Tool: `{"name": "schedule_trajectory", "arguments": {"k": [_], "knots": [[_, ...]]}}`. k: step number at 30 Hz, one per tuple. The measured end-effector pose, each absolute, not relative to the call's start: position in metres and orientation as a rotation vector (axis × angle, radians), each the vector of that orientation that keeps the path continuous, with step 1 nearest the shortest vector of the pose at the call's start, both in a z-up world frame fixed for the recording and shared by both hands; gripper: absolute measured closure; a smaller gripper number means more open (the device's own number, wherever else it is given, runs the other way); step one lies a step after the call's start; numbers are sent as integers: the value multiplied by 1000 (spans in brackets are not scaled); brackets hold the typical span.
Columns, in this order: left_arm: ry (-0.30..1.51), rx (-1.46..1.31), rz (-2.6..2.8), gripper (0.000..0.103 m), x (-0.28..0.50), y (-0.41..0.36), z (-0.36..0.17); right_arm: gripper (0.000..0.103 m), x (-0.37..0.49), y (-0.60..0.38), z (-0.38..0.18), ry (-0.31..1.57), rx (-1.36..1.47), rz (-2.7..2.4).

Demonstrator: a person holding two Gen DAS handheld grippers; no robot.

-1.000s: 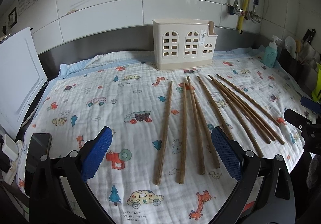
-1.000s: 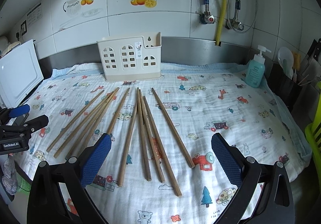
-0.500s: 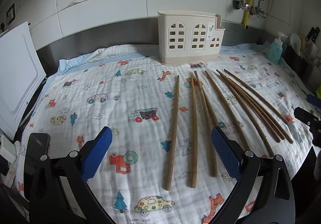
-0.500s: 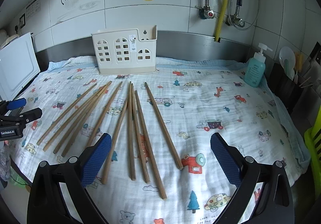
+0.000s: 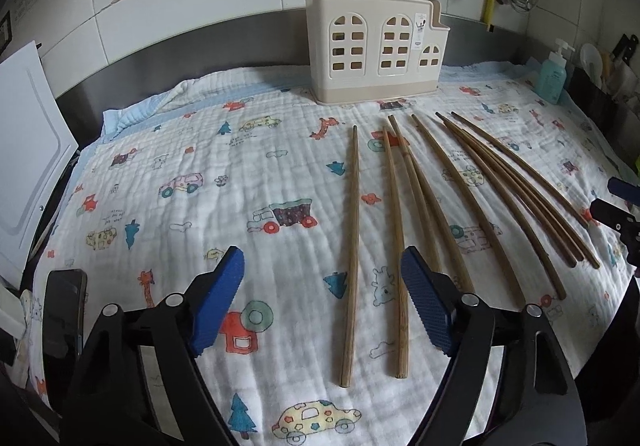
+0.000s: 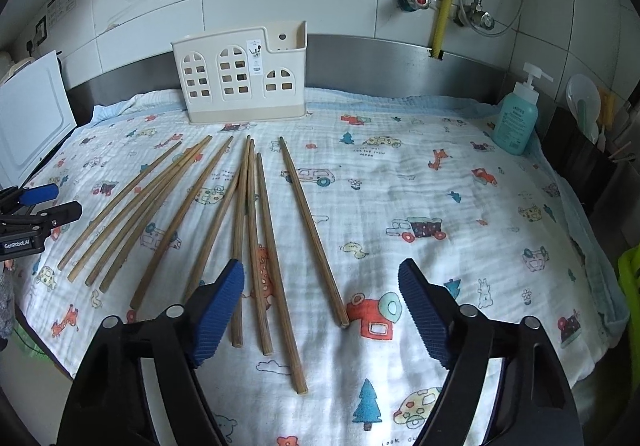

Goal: Organize utensils
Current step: 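Close the left gripper on one chopstick while the right gripper grasps another chopstick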

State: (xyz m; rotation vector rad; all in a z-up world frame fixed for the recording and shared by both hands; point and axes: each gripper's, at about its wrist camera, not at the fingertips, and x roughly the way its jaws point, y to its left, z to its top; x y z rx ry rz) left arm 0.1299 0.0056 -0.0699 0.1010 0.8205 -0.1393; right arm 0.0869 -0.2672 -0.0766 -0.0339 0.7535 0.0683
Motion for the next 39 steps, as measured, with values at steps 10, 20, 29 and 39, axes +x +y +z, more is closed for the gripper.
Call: {"name": "schedule_trajectory", "arguments": {"k": [10,20,29,39], "knots": [[873,107,-153,52,141,5,-82,51,98,-270,-87,797,-32,96],[900,105,-182,67,145,4,-89,68,109,-271,-94,816,-43,124],[910,103,-215,72,145,2,-94,89,114,-273,-105,848,-48,142],[928,109,-249,82,146,-3,-98,96,114,-272,-107,849,-78,137]]}}
